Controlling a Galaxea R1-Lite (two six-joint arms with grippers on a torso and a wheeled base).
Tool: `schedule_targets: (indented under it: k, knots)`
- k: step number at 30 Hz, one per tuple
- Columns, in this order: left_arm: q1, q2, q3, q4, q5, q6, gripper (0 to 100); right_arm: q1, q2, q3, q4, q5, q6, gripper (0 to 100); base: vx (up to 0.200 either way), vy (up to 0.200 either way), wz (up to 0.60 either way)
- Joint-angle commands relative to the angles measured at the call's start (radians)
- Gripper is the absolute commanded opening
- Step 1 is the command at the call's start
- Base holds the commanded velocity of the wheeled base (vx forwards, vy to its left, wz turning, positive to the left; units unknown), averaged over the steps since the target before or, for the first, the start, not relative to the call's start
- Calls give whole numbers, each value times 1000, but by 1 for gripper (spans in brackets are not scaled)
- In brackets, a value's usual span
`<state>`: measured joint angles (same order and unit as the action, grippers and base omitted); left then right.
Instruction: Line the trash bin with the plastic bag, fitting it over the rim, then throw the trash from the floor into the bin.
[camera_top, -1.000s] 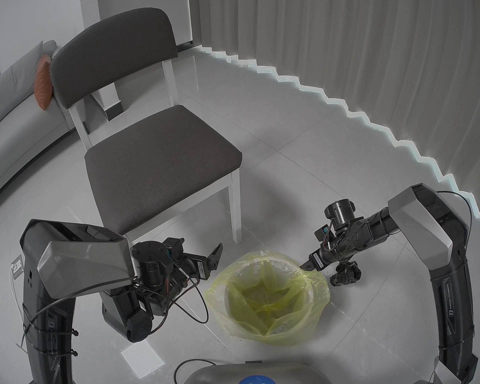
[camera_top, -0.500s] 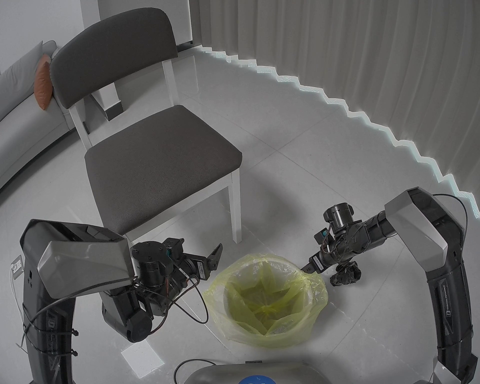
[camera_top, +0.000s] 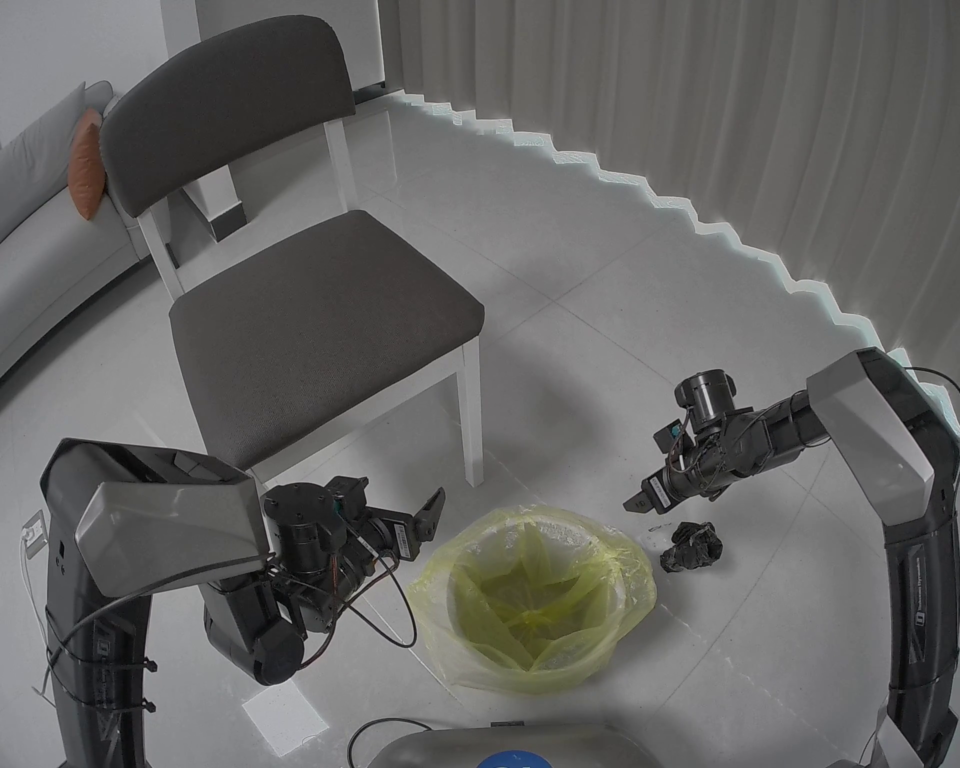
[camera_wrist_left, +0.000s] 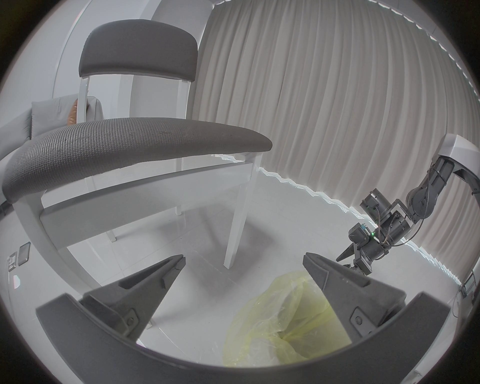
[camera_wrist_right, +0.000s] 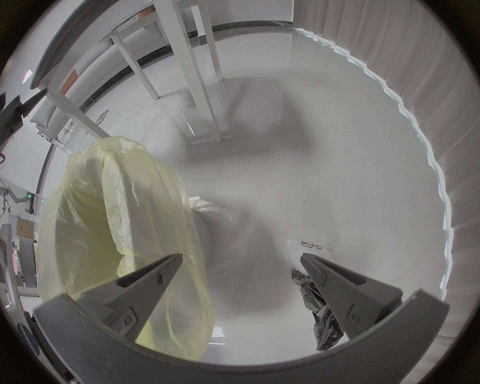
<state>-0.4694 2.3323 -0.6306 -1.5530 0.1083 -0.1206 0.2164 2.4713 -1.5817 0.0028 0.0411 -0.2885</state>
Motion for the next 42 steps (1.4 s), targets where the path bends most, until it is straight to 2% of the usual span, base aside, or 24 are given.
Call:
schedule_targets:
  k: [1,11,20,32,42]
  knots:
    - [0,9,-1,-13,1,-1,100,-14,-103,55,0,0,-1,100,0,0,0]
    - [-2,30,0,-15,1,-1,100,31,-226,313,-38,3,-18,100,0,0,0]
    - [-9,28,2,-15,2,-1,100,41,-209,422,-125,5,-18,100,0,0,0]
    - [-11,25,11,-15,2,-1,100,38,-104,424,-182,3,-17,100,0,0,0]
    - [-11,18,17,-15,2,-1,100,43,-2,355,-185,-1,-18,100,0,0,0]
